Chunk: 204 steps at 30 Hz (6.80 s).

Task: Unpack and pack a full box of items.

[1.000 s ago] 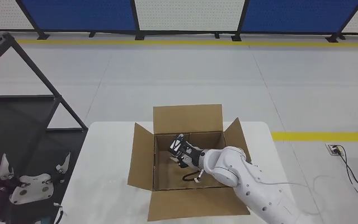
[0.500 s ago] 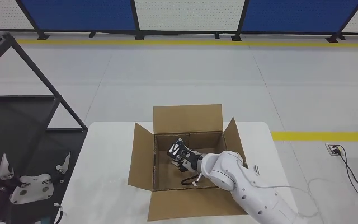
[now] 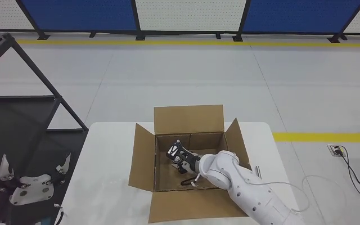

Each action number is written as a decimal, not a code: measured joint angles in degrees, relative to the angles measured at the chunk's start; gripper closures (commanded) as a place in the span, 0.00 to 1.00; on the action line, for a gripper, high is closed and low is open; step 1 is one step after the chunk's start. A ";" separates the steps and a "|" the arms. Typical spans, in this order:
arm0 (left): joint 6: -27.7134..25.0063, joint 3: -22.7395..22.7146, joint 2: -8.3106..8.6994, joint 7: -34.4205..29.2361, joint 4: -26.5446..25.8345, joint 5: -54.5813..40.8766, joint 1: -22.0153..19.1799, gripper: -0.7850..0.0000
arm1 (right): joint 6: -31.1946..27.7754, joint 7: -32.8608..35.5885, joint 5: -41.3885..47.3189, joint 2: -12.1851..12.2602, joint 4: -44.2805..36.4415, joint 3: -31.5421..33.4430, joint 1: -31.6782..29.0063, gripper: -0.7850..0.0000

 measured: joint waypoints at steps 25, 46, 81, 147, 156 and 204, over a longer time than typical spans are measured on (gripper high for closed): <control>0.00 0.00 0.00 0.00 0.00 0.00 0.00 0.00 | 2.36 1.65 -2.42 -3.92 6.23 -0.52 1.43 0.02; 0.00 0.00 0.00 0.00 0.00 0.00 0.00 0.00 | 7.28 9.75 -19.61 3.09 -34.40 18.50 -16.69 0.00; 0.00 0.00 0.00 0.00 0.00 0.00 0.00 0.00 | 12.42 3.56 -10.36 6.66 -58.35 64.19 -53.98 0.00; 0.00 0.00 0.00 0.00 0.00 0.00 0.00 0.00 | 10.63 38.18 -26.87 6.97 -35.21 51.93 -40.77 0.29; 0.00 0.00 0.00 0.00 0.00 0.00 0.00 0.00 | 10.98 41.62 -20.78 6.88 -28.13 52.05 -36.25 0.43; 0.00 0.00 0.00 0.00 0.00 0.00 0.00 0.00 | 10.80 39.00 -10.78 8.15 -16.41 50.73 -30.04 1.00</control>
